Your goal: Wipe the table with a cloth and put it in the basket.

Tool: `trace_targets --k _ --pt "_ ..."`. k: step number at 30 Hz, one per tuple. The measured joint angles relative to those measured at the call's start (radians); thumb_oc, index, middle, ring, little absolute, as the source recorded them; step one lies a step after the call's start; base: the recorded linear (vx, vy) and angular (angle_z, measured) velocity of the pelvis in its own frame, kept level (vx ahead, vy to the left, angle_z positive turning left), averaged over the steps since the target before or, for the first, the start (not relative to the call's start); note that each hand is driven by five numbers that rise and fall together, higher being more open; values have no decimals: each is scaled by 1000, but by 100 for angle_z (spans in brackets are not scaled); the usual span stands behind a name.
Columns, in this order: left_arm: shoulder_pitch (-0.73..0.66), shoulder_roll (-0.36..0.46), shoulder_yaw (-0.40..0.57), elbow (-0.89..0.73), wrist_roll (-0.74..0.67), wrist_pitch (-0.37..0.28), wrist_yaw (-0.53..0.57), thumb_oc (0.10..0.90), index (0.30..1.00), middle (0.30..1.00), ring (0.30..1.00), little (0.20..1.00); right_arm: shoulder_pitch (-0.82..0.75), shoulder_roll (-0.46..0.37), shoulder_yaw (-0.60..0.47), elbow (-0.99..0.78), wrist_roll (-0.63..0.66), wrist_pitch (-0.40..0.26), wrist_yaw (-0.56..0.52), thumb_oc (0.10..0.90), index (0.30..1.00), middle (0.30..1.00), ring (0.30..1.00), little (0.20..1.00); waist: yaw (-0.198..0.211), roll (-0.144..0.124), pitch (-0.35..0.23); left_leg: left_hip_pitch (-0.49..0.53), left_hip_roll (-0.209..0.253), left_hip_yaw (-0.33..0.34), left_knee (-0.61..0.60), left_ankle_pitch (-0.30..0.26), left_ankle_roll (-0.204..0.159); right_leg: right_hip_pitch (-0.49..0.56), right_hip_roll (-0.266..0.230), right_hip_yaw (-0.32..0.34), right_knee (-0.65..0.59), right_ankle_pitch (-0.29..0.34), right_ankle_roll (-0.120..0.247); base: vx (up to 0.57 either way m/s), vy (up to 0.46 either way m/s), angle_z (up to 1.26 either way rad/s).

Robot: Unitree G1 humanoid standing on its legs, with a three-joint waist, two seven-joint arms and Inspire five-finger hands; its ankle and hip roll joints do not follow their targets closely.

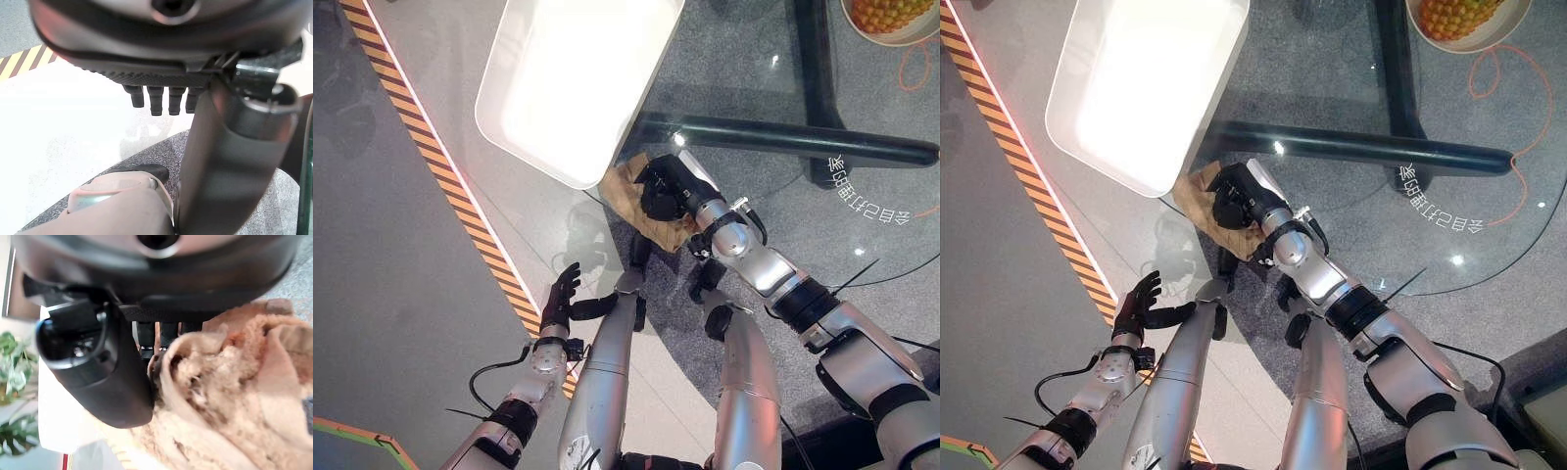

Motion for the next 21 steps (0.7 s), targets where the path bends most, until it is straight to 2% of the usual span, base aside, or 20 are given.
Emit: trace_targets --k 2,4,8,14,18,21 --pt "0 0 1 -1 -2 -1 2 800 900 900 900 900 6 0 -17 -5 0 0 -20 100 300 300 300 200 0 -1 1 -5 0 2 3 -1 2 -4 0 1 4 0 0 0 0 0" --pt "0 0 0 -3 -4 1 7 800 900 900 900 900 21 -4 -68 -5 0 1 -85 100 300 300 300 200 0 -2 1 -6 -3 7 8 -5 7 -6 1 7 3 4 6 -1 -2 -2" --pt "0 2 0 -2 -11 0 7 800 900 900 900 900 20 -51 -150 13 -1 2 -187 100 300 300 300 200 -6 -3 2 -6 -4 27 22 -18 20 -8 1 30 1 14 15 -4 -12 -11" --pt "7 22 7 -2 -18 -4 7 800 900 900 900 900 22 -186 -272 99 0 19 -327 100 300 300 300 200 -33 -13 5 -10 -6 51 43 -28 45 -7 0 54 -10 31 40 0 -34 -10" --pt "18 48 22 4 -19 -8 6 800 900 900 900 900 24 -260 -302 104 26 20 -391 100 300 300 300 200 -76 -17 5 -9 -4 68 66 -41 64 -4 3 73 -18 41 54 1 -45 -12" --pt "19 57 23 5 -19 -7 6 800 900 900 900 900 29 -288 -317 103 44 20 -410 100 300 300 300 200 -89 -17 5 -4 -2 84 70 -47 72 -3 4 87 -23 46 60 -1 -41 -13"
